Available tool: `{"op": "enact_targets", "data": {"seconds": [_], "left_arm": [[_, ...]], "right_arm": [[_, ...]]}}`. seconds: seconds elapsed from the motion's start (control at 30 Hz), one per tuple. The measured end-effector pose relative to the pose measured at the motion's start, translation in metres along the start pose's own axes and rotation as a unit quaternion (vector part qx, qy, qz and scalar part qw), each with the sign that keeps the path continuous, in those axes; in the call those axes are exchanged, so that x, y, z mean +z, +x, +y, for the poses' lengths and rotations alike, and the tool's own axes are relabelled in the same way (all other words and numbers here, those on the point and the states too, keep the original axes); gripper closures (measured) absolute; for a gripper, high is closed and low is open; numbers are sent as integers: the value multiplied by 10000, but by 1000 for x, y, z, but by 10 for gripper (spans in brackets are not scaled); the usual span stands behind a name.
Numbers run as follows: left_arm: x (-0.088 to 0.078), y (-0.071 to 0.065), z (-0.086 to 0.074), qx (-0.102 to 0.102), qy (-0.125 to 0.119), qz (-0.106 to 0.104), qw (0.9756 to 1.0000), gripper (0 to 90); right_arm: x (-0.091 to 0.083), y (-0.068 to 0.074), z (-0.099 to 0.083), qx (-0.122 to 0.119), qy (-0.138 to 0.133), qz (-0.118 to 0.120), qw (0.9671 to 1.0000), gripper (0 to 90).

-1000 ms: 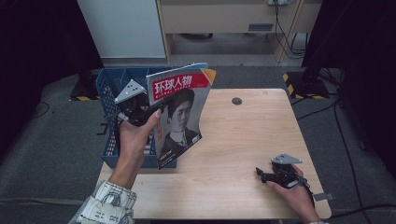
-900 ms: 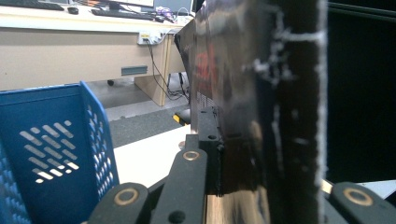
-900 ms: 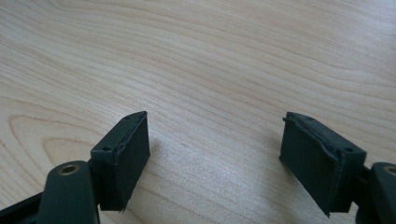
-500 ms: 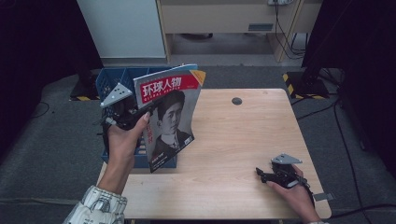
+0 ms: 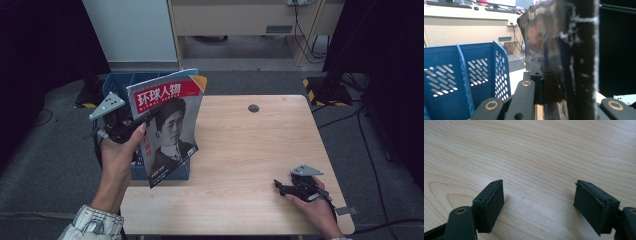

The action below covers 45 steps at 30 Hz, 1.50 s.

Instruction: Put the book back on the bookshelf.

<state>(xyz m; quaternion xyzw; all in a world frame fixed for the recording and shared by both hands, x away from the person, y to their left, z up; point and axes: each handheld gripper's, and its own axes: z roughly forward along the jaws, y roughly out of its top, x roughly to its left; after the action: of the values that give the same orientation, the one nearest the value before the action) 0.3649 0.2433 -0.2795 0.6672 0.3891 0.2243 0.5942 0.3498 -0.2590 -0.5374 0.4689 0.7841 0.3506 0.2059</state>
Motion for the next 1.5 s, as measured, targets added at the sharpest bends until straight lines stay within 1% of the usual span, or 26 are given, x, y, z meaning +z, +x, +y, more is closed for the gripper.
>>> {"op": "enact_targets", "data": {"seconds": [0.17,0.3,0.37,0.47,0.63,0.8,1.0,1.2,1.23,1.43,1.47,1.5], "left_arm": [[-11,6,-1,-2,-25,86,10000,866],[-16,9,-2,-19,-48,126,9999,866],[-21,13,-3,-17,-39,188,9998,866],[-25,15,-3,-15,-56,221,9997,866],[-36,20,-3,-56,-183,326,9993,867],[-46,27,-2,-86,-205,434,9988,867],[-52,31,-3,-77,-215,503,9985,867],[-61,38,-3,-96,-240,613,9978,867],[-64,40,-3,-92,-258,660,9974,867],[-72,44,-3,-105,-282,711,9970,867],[-74,46,-3,-78,-277,779,9965,866],[-76,47,-3,-78,-280,803,9963,867]], "right_arm": [[0,0,0,4,2,1,10000,240],[0,0,0,3,2,0,10000,240],[0,0,0,1,0,0,10000,240],[0,0,0,5,3,5,10000,240],[0,0,0,13,5,5,10000,240],[0,0,0,5,2,5,10000,240],[0,0,0,3,2,2,10000,240],[0,0,0,4,3,3,10000,240],[0,0,0,3,2,3,10000,240],[0,0,0,0,0,0,10000,240],[0,0,0,2,2,4,10000,240],[0,0,0,2,2,4,10000,241]]}}
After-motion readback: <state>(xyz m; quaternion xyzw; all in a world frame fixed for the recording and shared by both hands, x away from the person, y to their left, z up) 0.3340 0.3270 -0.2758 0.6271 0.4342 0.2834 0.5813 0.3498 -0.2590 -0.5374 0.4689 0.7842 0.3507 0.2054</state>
